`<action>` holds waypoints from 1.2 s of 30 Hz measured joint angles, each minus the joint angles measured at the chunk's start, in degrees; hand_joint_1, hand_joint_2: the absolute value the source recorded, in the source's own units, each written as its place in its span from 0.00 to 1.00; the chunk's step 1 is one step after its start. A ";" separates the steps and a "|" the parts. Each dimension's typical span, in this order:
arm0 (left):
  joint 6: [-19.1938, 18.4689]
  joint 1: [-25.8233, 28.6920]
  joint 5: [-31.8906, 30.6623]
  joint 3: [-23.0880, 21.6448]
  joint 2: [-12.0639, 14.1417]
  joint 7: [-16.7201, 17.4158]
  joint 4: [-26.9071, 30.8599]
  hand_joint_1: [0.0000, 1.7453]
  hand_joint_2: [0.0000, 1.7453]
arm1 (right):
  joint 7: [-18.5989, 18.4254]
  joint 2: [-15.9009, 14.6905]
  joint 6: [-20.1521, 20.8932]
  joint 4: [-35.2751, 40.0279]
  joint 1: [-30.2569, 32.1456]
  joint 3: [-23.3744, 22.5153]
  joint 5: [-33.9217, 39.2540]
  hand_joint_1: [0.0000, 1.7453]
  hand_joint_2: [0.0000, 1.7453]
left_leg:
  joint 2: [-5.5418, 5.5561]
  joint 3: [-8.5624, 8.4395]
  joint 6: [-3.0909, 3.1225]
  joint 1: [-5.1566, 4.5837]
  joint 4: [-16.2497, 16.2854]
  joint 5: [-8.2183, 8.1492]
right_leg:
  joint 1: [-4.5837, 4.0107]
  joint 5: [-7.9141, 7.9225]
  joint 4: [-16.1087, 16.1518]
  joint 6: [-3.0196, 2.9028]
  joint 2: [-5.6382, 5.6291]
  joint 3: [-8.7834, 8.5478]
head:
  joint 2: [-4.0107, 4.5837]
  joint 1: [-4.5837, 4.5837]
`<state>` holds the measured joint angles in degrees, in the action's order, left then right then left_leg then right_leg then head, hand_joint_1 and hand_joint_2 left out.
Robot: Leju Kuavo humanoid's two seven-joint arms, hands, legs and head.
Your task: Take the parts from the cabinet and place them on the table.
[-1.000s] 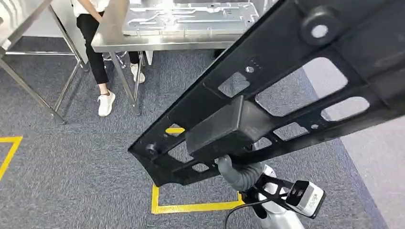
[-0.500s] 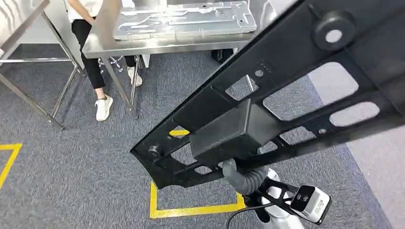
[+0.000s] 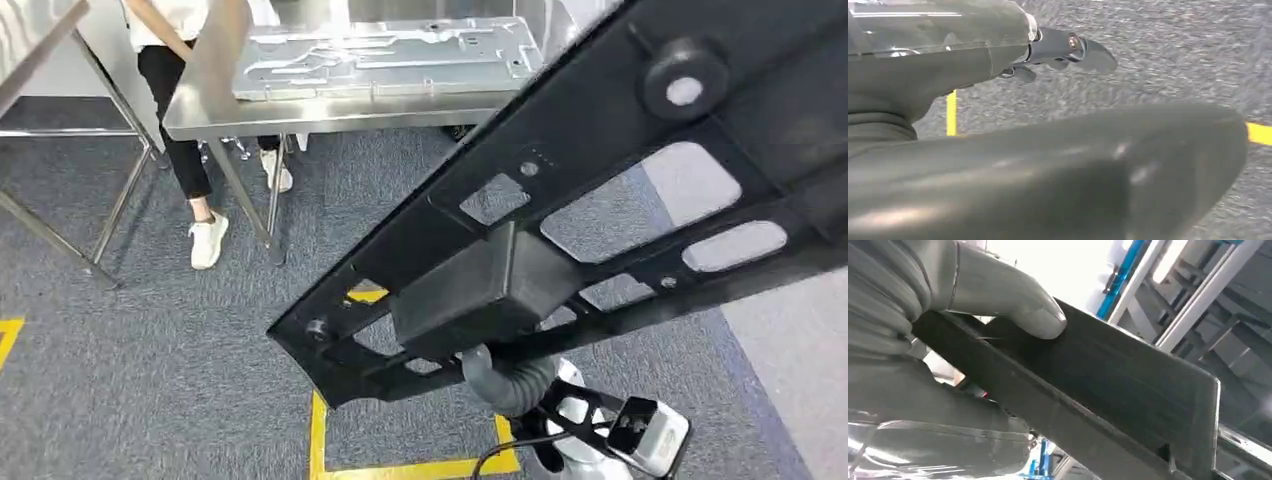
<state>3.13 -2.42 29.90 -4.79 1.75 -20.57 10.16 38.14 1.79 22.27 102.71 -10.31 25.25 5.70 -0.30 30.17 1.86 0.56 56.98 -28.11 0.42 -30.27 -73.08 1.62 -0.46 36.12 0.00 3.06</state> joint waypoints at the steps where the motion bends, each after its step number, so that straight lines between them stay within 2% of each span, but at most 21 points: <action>1: 0.00 0.05 0.00 0.02 0.00 0.00 0.00 0.00 0.00 | 0.00 0.00 0.00 -0.02 0.24 -0.09 -0.02 1.00 1.00 | 0.09 -0.98 -0.06 0.05 -0.01 -0.92 | 0.14 -2.47 -2.10 0.19 0.04 2.90 | 0.00 0.00; 3: -0.07 0.26 0.02 0.07 0.00 0.00 0.00 0.00 0.00 | 0.00 0.00 0.00 -0.02 0.47 -0.20 -0.13 1.00 1.00 | 0.35 -3.39 -0.23 0.16 -0.01 -2.84 | 0.35 -6.64 -1.68 0.53 0.16 6.46 | 0.00 0.00; 4: -0.07 0.27 0.02 0.07 -0.02 0.00 0.00 0.00 0.00 | 0.00 0.00 0.00 -0.02 0.53 -0.20 -0.22 1.00 1.00 | 0.41 -4.75 -0.36 0.26 -0.01 -3.84 | 0.36 -6.74 0.53 0.51 0.20 7.04 | 0.00 0.00; 5: -0.07 0.25 0.02 0.07 -0.02 -0.02 0.00 0.00 0.00 | 0.00 0.00 -0.02 -0.02 0.61 -0.24 -0.35 1.00 1.00 | 0.48 -6.16 -0.52 0.40 -0.03 -4.89 | 0.34 -4.72 3.93 0.54 0.25 7.04 | 0.00 0.00; 6: -0.09 0.23 0.04 0.07 -0.07 -0.02 0.00 0.00 0.00 | 0.00 0.00 -0.04 -0.02 0.69 -0.31 -0.46 1.00 1.00 | 0.44 -7.38 -0.67 0.49 -0.07 -6.09 | 0.33 -0.10 8.21 0.31 0.41 6.80 | 0.00 0.00; 7: -0.07 0.41 0.04 0.11 -0.07 -0.04 -0.04 0.00 0.00 | 0.00 -0.02 -0.07 -0.09 0.82 -0.37 -0.63 1.00 1.00 | 0.41 -8.26 -1.02 0.45 -0.32 -7.20 | 0.28 8.86 11.89 -0.17 0.95 6.72 | 0.00 -0.02; 8: -0.09 0.22 0.04 0.11 -0.07 -0.11 -0.04 0.00 0.00 | 0.00 -0.05 -0.18 -0.20 0.88 -0.46 -0.70 1.00 1.00 | 0.63 -9.47 -1.44 0.27 -0.30 -8.27 | -0.14 11.34 12.27 -0.38 1.22 6.71 | 0.00 -0.02; 10: -0.09 -0.02 0.00 0.13 0.00 -0.18 -0.02 0.00 0.00 | 0.00 0.04 -0.33 -0.24 0.80 -0.48 -0.87 1.00 1.00 | 0.26 -11.89 -2.40 0.00 -1.87 -8.11 | -0.19 9.59 12.57 -1.35 0.43 5.60 | 0.00 0.00; 12: -0.13 -0.37 -0.13 0.13 0.00 -0.18 -0.02 0.00 0.00 | 0.00 0.24 -0.39 -0.26 0.11 -0.48 -0.79 1.00 1.00 | 0.33 -9.54 -2.95 0.19 3.03 -4.54 | 0.12 8.58 13.43 -2.23 0.08 3.32 | -0.02 0.09; 14: -0.15 -0.51 -0.31 0.13 0.00 -0.15 -0.02 0.00 0.00 | -0.04 0.46 -0.68 -0.37 -0.30 -0.50 -0.70 1.00 1.00 | 0.32 -4.05 -3.24 0.35 12.12 -2.39 | 0.00 7.26 14.49 -2.98 0.18 0.95 | 0.00 0.05; 16: -0.15 -0.55 -0.42 0.13 0.00 -0.11 -0.02 0.00 0.00 | -0.09 0.50 -1.29 -0.68 -0.53 -0.50 -0.70 1.00 1.00 | 0.32 1.05 -3.44 0.38 16.44 -7.86 | -0.11 5.91 15.05 -3.23 0.07 -1.27 | 0.00 0.04; 18: -0.15 -0.48 -0.46 0.13 0.00 0.02 -0.02 0.00 0.00 | -0.13 0.52 -1.46 -1.05 -0.69 -0.50 -0.68 1.00 1.00 | 0.32 4.05 -3.42 0.37 15.91 -14.30 | -0.28 4.36 15.19 -3.37 -0.30 -3.43 | 0.00 0.05; 19: -0.15 -0.23 -0.46 0.13 0.00 0.02 -0.02 0.00 0.00 | -0.13 0.52 -1.44 -1.20 -0.74 -0.50 -0.68 1.00 1.00 | 0.32 4.78 -3.24 0.34 14.29 -14.83 | -0.37 3.60 15.11 -3.38 -0.52 -4.54 | 0.00 0.04; 20: -0.15 -0.16 -0.46 0.13 0.00 0.06 -0.02 0.00 0.00 | -0.13 0.52 -1.49 -1.31 -0.79 -0.50 -0.68 1.00 1.00 | 0.33 5.16 -2.81 0.08 11.39 -12.67 | -0.48 2.78 15.08 -3.30 -0.75 -5.68 | 0.00 0.04; 22: -0.15 0.09 -0.46 0.15 0.15 0.04 -0.04 0.00 0.00 | -0.13 0.54 -1.77 -1.40 -0.95 -0.50 -0.63 1.00 1.00 | 0.27 4.79 -1.28 -0.44 3.36 -0.77 | -0.49 1.45 15.26 -3.36 -0.58 -7.15 | 0.00 0.04; 23: -0.15 0.38 -0.46 0.15 0.26 0.09 -0.04 0.00 0.00 | -0.15 0.54 -1.99 -1.61 -1.12 -0.50 -0.59 1.00 1.00 | 0.81 4.93 -1.14 -0.82 2.87 1.26 | -0.92 0.94 14.92 -3.03 -1.00 -7.87 | 0.00 0.02; 24: -0.20 0.04 -0.52 0.15 0.31 0.09 -0.04 0.00 0.00 | -0.15 0.54 -2.14 -1.68 -1.26 -0.50 -0.52 1.00 1.00 | 0.94 4.70 -1.12 -0.80 2.94 -0.14 | -0.85 0.42 14.89 -2.61 -1.31 -7.87 | 0.00 0.04; 28: -0.22 -0.53 -0.48 0.15 0.39 -0.02 0.00 0.00 0.00 | -0.11 0.85 -2.47 -1.57 -1.88 -0.48 -0.48 1.00 1.00 | 0.78 2.81 -0.73 -0.12 1.16 3.24 | -0.94 -0.99 13.87 -1.44 -1.12 -8.74 | 0.00 0.02; 32: -0.26 -0.58 -0.50 0.15 0.39 -0.07 0.00 0.00 0.00 | -0.09 0.79 -2.82 -1.64 -1.58 -0.48 -0.35 1.00 1.00 | 0.74 2.44 -0.27 -0.01 1.08 2.45 | -0.10 -7.00 -0.94 -0.31 -0.23 0.85 | 0.00 0.04; 34: -0.24 -0.31 -0.57 0.15 0.37 -0.09 0.00 0.00 0.00 | -0.09 0.79 -3.17 -1.66 -1.40 -0.48 -0.37 1.00 1.00 | 0.78 1.88 -0.43 0.07 1.12 1.72 | 0.28 -4.25 -1.46 0.13 -0.13 3.22 | 0.00 0.04; 36: -0.31 -0.12 -0.63 0.15 0.28 -0.17 0.00 0.00 0.00 | -0.13 0.79 -3.39 -1.64 -1.43 -0.48 -0.35 1.00 1.00 | 0.85 0.67 -0.78 0.22 1.27 0.70 | 0.59 2.86 7.66 0.29 0.14 0.49 | 0.00 0.04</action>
<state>2.82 -2.54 29.27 -4.63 2.03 -20.74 10.16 38.01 2.58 18.88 101.07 -11.74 24.76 5.36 0.55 30.83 1.08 0.78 58.25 -27.41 1.00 -27.42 -65.42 1.91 -0.31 36.62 0.00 3.10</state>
